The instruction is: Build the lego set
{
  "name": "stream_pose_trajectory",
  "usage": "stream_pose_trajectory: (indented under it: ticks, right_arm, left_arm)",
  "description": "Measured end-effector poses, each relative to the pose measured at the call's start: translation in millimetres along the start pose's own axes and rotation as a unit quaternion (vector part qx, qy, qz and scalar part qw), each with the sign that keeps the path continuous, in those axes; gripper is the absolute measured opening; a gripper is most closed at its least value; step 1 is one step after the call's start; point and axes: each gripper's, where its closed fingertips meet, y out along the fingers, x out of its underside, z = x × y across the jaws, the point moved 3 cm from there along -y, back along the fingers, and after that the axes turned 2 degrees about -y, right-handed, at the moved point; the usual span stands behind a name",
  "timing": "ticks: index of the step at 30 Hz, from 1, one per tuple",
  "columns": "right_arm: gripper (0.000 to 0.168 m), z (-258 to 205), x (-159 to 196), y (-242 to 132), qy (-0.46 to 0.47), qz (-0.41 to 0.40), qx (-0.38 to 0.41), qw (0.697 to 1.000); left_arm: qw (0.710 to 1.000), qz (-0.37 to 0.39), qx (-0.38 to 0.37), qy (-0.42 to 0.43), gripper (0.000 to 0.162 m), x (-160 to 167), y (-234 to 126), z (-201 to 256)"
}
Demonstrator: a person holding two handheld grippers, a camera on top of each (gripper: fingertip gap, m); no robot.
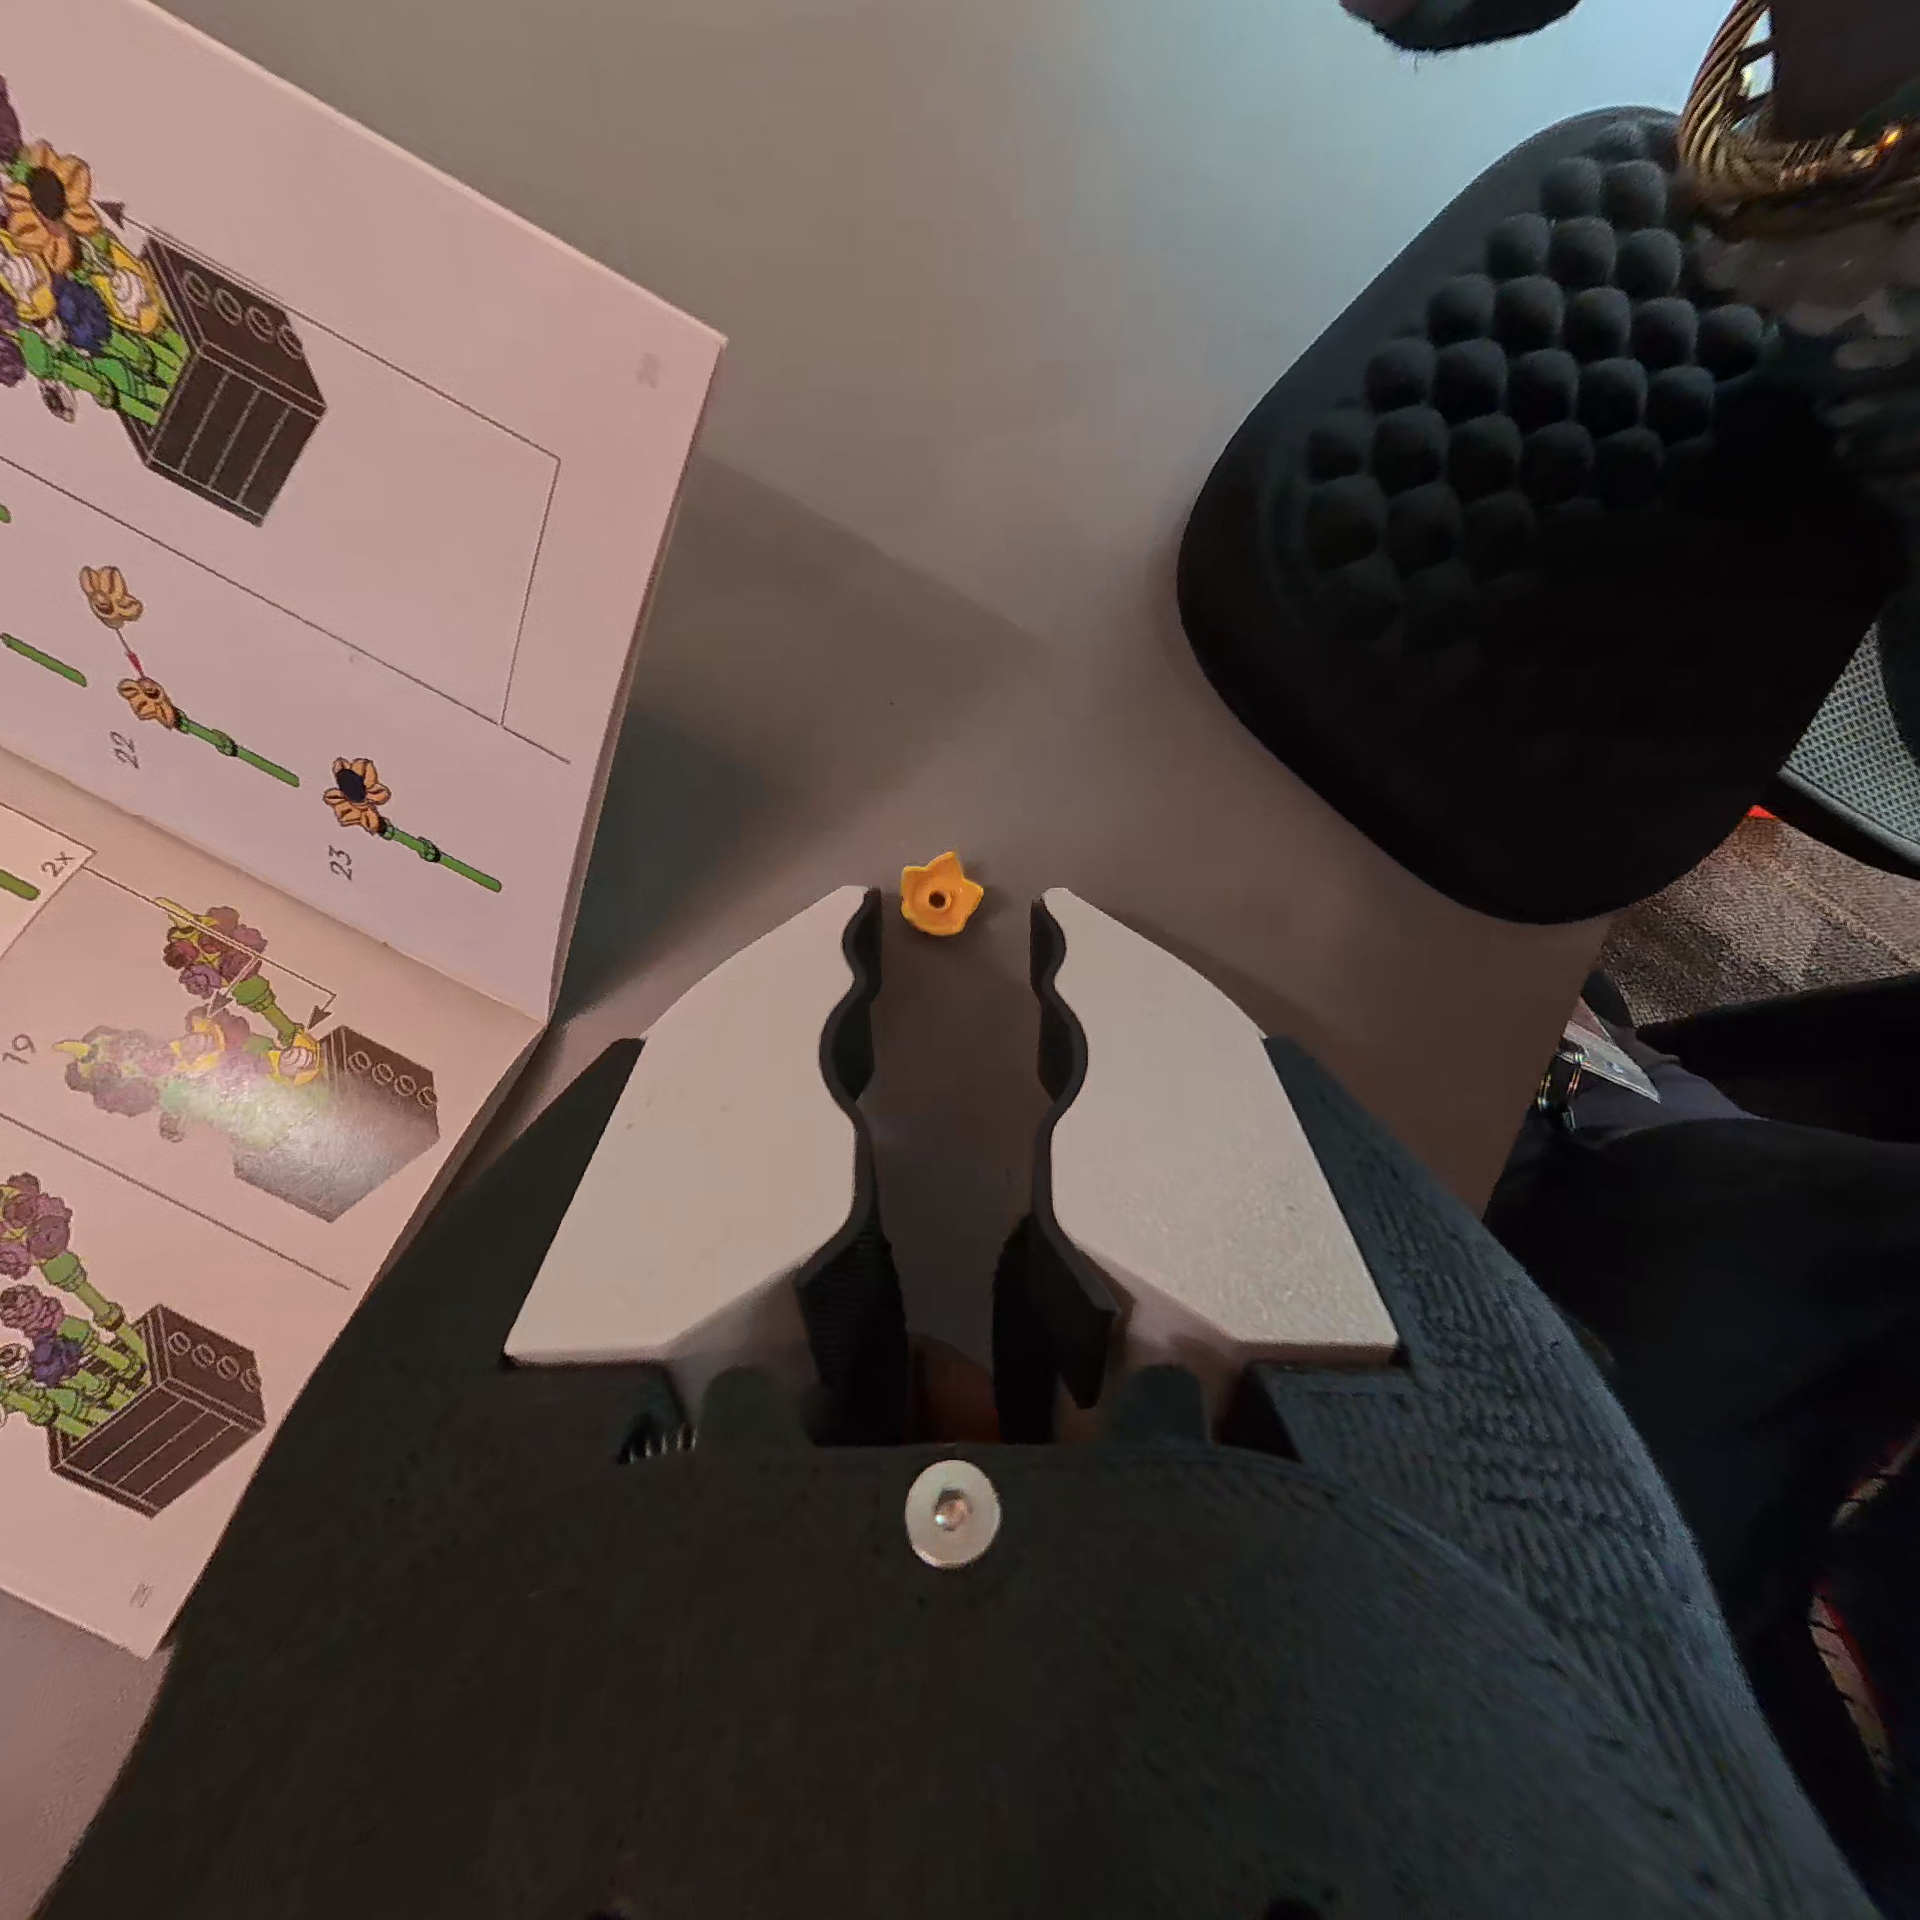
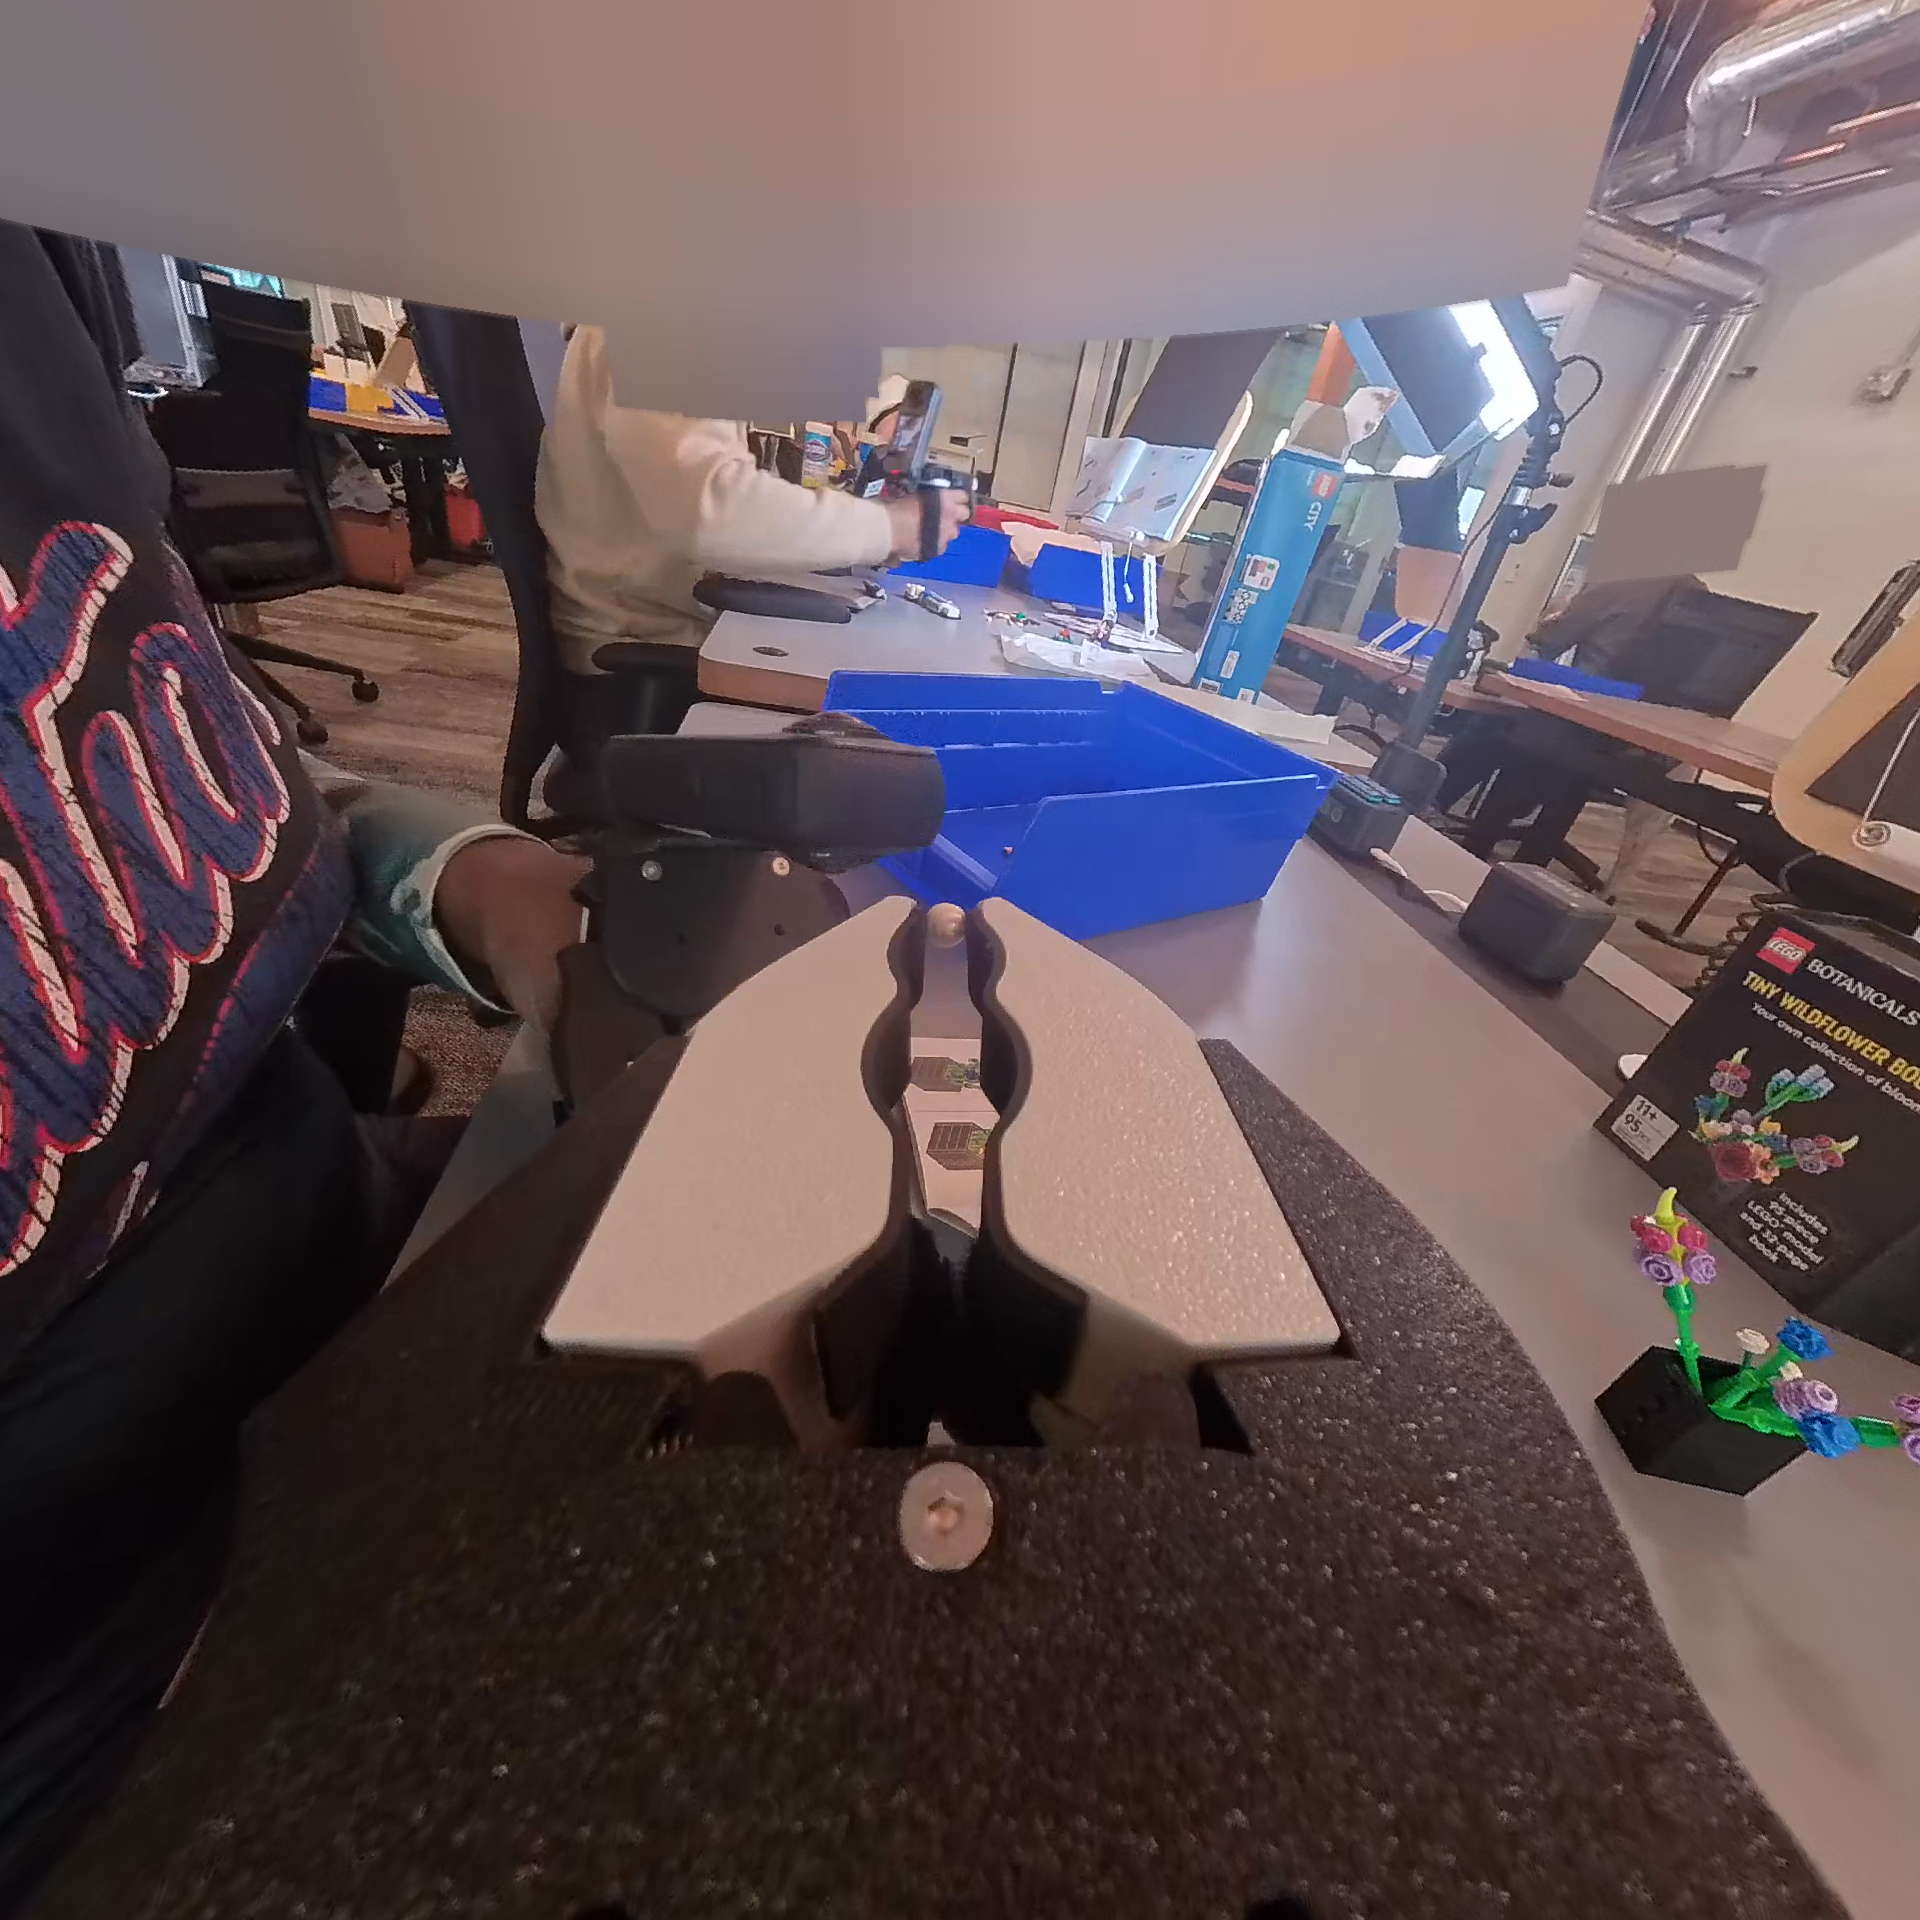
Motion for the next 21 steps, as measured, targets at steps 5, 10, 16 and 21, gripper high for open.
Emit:
stream_pose_trajectory:
  ticks: [5,10,16,21]
  right_arm:
    - [0.008,1.1,-0.2,-1.6,-0.001,0.001,0.004,1.0]
    - [0.008,4.7,-1.8,-5.5,-0.004,0.0,0.013,1.0]
    - [0.008,15.4,-26.8,-41.7,-0.031,0.011,0.093,0.995]
    - [0.008,5.6,-38.2,-76.0,-0.033,0.003,0.148,0.988]
  left_arm:
    - [1.0,0.003,0.012,0.004,0.016,-2.4,1.6,2.6]
    - [0.994,0.035,0.072,0.071,0.015,-10.5,-8.1,21.7]
    - [0.971,0.06,0.172,0.154,0.015,-37.4,-6.2,63.1]
    - [0.963,0.023,0.19,0.191,0.015,-47.3,19.1,76.8]
